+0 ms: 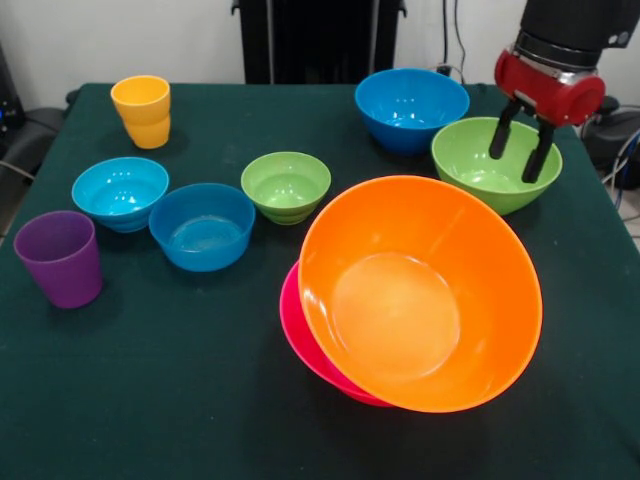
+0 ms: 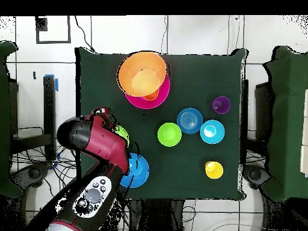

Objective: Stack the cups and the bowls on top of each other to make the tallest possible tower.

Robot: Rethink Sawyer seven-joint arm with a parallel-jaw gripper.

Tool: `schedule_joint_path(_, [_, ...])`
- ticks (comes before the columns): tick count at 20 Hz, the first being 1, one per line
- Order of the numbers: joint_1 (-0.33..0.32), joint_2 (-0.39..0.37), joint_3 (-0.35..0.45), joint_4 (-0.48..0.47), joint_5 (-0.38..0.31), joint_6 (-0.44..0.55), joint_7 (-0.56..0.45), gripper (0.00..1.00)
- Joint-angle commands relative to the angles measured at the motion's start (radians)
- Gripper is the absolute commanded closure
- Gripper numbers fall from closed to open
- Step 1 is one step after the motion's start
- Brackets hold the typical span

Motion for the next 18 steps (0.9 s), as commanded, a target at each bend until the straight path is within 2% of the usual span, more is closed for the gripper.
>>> schedule_joint_path(1, [0.066, 0.061, 0.038, -0.097, 0.000, 0.137, 0.309, 0.00])
schedule_joint_path(6, [0.077, 0.069, 0.029, -0.096, -0.005, 0.139, 0.360, 0.00])
schedule_joint_path(12, [0.063, 0.053, 0.025, -0.094, -0.033, 0.164, 0.361, 0.00])
schedule_joint_path(14, [0.042, 0.037, 0.064, -0.072, -0.019, 0.129, 0.344, 0.00])
schedule_joint_path(18, [0.036, 0.038, 0.079, -0.059, -0.013, 0.102, 0.338, 0.00])
